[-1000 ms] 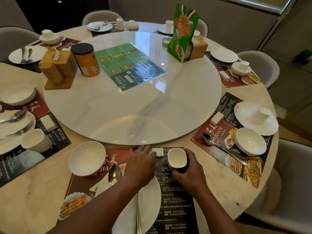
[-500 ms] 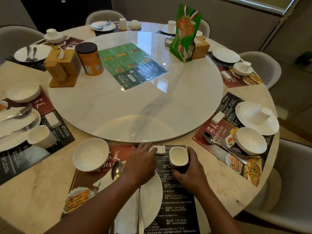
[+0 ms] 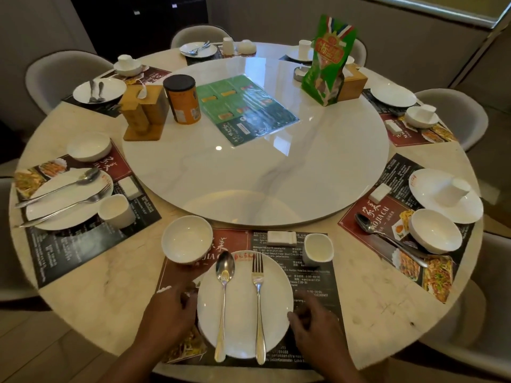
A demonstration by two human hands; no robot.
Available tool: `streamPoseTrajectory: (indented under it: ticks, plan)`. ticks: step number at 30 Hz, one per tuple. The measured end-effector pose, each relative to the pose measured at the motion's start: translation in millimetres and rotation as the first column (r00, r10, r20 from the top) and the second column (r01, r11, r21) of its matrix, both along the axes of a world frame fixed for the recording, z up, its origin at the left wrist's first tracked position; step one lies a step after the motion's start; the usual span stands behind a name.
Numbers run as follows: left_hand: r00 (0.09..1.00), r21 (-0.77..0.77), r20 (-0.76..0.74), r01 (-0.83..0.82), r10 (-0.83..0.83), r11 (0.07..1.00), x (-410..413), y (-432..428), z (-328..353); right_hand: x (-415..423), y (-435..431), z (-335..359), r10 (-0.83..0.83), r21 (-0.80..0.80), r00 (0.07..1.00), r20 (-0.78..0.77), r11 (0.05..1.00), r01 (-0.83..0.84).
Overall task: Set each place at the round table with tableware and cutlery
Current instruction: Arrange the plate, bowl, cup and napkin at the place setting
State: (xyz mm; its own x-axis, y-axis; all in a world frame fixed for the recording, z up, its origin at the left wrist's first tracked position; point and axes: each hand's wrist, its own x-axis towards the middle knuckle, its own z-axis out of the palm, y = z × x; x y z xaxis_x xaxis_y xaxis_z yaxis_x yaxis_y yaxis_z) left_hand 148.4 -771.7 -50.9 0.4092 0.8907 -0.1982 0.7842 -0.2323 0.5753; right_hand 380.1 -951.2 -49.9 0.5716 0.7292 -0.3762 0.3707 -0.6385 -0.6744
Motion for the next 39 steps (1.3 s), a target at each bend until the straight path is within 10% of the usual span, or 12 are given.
streamPoseTrajectory:
  ticks: [28,39]
  plan:
    - [0.98,-0.197,0.196,0.01,0.029,0.98,22,15,-4,4,27,-1,-0.153,0.042,0.987,0.046,0.988,0.151]
    - [0.984,-0.165,0.169,-0.026,0.054,0.986,31,8,-5,-22,38,-11,-0.001,0.025,0.926,0.378,1.0,-0.009]
